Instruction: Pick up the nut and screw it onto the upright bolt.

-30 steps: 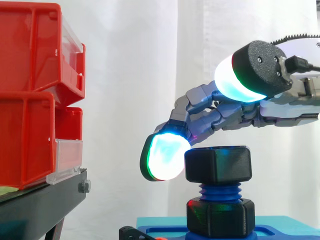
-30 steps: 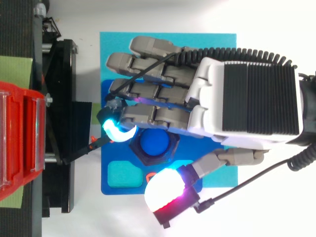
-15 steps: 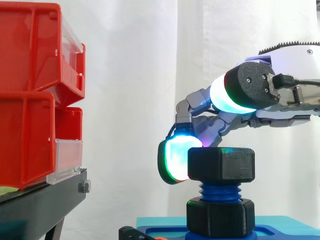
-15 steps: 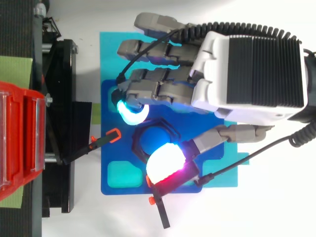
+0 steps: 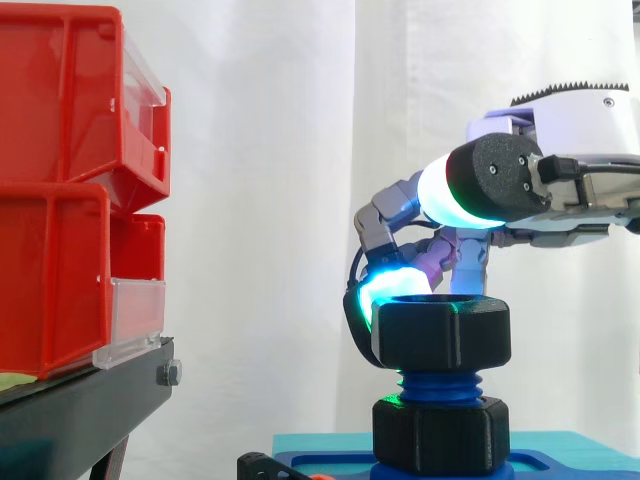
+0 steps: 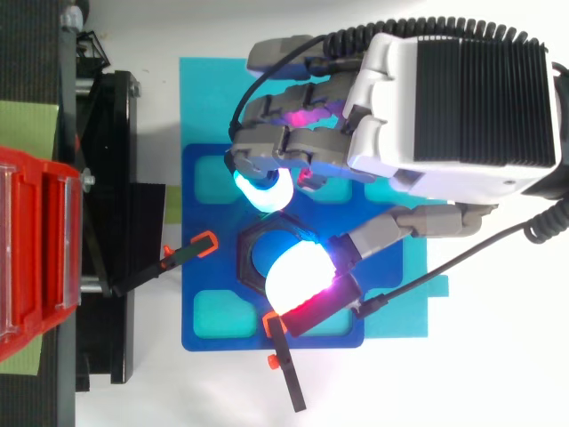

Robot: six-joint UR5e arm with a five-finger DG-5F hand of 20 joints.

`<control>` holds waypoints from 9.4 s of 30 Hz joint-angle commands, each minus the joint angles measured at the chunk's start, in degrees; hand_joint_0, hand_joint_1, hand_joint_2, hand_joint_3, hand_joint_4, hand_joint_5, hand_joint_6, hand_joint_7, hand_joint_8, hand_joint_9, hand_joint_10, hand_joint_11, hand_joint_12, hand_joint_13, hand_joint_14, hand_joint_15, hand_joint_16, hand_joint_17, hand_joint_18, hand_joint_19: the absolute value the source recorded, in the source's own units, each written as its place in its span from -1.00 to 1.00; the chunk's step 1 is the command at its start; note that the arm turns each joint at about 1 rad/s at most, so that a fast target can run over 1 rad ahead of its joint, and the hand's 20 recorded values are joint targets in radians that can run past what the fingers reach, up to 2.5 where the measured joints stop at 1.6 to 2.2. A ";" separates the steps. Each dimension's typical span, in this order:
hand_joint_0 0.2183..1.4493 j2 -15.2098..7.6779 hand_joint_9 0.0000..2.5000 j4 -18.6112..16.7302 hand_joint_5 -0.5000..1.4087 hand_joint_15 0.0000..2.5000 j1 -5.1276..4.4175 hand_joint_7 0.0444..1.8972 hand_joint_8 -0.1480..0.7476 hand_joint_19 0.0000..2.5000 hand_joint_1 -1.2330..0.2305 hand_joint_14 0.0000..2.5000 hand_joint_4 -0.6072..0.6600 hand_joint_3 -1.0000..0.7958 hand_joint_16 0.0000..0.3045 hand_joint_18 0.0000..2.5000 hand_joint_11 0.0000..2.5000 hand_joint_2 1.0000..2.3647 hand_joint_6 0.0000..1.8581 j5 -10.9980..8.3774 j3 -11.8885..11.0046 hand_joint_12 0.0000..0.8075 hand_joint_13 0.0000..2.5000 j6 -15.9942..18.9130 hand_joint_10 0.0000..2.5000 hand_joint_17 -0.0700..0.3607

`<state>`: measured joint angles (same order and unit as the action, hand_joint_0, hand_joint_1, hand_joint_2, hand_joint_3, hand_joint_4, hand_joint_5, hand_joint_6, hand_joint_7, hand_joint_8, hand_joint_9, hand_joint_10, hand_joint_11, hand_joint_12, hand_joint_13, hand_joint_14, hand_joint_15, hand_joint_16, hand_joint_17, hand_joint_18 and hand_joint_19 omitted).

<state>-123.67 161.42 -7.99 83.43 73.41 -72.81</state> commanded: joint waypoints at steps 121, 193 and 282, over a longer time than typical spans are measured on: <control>-0.51 -4.91 -0.06 -16.58 -0.41 -1.00 2.36 0.33 -0.12 -1.00 0.31 -1.00 0.22 -0.44 -0.93 -0.81 -1.00 -1.00 -0.46 13.16 -0.81 -0.65 -0.53 -7.61 -1.00 -0.56; -0.55 -4.91 -0.63 -6.47 -0.67 -1.00 1.83 0.00 -0.12 -1.00 0.26 -1.00 0.40 -0.44 -0.92 -0.96 -1.00 -1.00 -0.46 15.71 -0.90 -0.62 -0.81 -7.34 -1.00 -0.54; -0.53 -3.15 0.10 0.74 -0.56 -1.00 7.90 -0.05 0.07 -1.00 0.50 -1.00 0.37 -0.44 -0.82 -0.58 -0.96 -1.00 -0.46 25.03 -10.04 -0.38 -0.32 -8.13 -1.00 -0.39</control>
<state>-126.85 160.65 -0.28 108.24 64.59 -80.67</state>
